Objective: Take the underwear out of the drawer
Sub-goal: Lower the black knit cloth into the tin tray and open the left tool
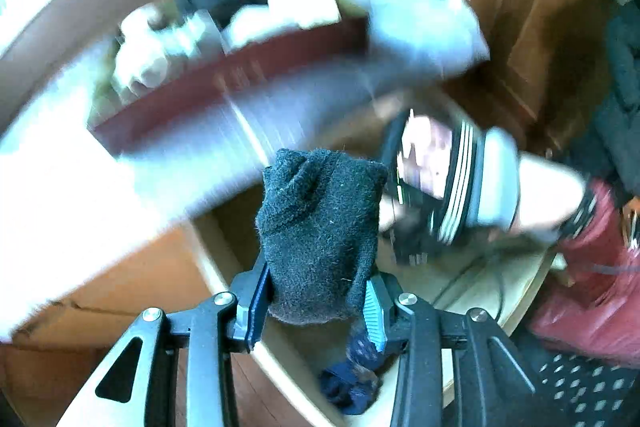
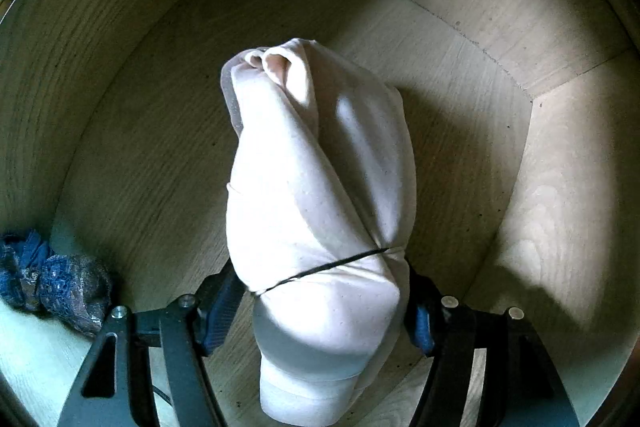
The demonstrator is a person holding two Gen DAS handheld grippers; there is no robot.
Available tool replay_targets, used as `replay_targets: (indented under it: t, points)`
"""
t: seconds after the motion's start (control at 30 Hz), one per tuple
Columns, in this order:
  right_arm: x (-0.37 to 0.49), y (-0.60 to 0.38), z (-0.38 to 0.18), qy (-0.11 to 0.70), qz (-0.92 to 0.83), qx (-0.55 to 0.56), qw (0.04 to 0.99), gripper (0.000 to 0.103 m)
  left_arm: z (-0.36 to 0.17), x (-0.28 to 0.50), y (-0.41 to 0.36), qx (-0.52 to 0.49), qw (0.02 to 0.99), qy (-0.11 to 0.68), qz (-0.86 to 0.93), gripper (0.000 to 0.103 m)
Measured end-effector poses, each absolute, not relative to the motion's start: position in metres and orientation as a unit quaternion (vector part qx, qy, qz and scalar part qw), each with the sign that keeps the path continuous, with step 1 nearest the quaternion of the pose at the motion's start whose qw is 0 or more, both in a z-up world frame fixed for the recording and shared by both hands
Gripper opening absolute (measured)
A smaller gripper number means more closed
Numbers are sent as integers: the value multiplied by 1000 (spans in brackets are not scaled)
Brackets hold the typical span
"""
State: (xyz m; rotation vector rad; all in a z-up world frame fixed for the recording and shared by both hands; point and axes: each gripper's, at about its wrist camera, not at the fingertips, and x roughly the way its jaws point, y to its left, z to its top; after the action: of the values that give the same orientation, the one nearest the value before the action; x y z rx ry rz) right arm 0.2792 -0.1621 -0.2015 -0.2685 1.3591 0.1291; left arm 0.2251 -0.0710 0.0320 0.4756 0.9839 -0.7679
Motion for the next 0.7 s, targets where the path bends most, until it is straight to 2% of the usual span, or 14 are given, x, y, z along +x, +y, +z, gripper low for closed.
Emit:
replay_targets:
  t: [0.2,0.3,0.5,0.7]
  points:
    - [279,-162,-201,626,59,-124,768,69,114,283,-75,202,824,406,-340,40]
    - [279,-162,-201,626,60,-123,767,69,138,327,-87,171,840,400,-324,40]
    - [279,-163,-201,626,60,-123,767,69,129,415,-107,107,845,443,-279,40]
    - [280,-165,-201,627,60,-122,767,69,91,486,-128,80,825,506,-241,40]
